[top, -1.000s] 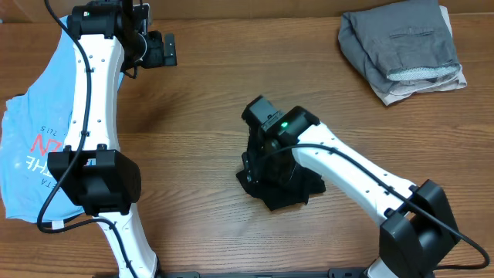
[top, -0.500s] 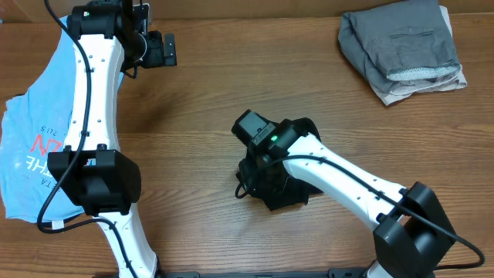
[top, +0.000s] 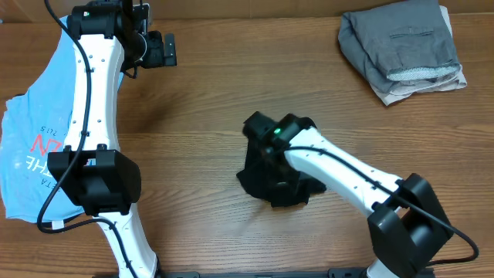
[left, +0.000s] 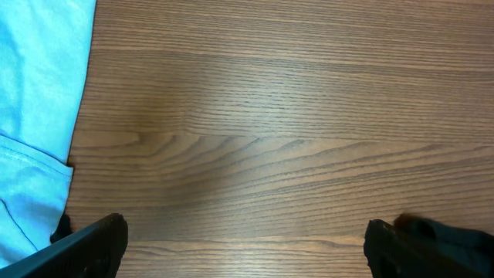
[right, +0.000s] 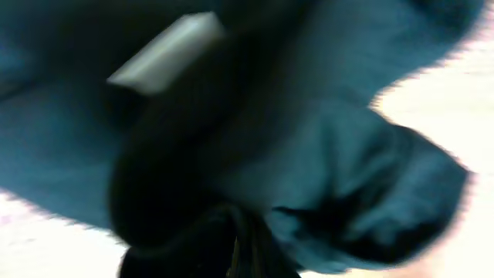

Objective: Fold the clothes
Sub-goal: 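Grasp the right edge of the black bundle with the right gripper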

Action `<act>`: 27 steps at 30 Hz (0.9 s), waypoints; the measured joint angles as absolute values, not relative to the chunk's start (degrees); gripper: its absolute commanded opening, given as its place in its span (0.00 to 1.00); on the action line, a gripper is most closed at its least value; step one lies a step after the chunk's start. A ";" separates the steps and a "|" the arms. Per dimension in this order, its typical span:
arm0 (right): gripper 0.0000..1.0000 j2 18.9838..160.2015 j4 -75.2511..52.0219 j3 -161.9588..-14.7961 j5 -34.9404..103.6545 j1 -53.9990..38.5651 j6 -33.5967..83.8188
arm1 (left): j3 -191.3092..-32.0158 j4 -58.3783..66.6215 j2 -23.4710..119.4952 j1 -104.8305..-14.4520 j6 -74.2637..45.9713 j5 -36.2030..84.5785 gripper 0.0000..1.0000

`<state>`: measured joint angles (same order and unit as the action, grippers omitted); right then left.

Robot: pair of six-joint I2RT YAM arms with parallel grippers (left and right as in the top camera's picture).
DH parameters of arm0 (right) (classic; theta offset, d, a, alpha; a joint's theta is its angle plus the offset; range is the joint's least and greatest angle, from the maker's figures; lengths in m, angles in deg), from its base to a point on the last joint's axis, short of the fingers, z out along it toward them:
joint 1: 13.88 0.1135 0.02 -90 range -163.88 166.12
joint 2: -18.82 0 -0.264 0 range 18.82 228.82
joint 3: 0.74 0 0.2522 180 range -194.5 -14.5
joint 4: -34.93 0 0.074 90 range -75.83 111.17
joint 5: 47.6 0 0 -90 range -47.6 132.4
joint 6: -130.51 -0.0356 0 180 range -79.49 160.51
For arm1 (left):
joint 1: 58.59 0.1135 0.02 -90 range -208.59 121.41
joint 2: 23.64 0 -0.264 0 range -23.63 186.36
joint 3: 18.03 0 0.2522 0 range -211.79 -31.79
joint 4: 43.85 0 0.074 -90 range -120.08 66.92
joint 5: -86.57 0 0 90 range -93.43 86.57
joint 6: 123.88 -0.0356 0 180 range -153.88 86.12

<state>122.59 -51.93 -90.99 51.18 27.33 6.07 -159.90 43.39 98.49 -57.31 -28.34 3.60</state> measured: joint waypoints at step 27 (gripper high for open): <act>0.31 115.20 -55.03 -77.20 43.85 9.36 6.18 | -159.86 41.86 98.49 -57.31 -30.03 3.60 1.00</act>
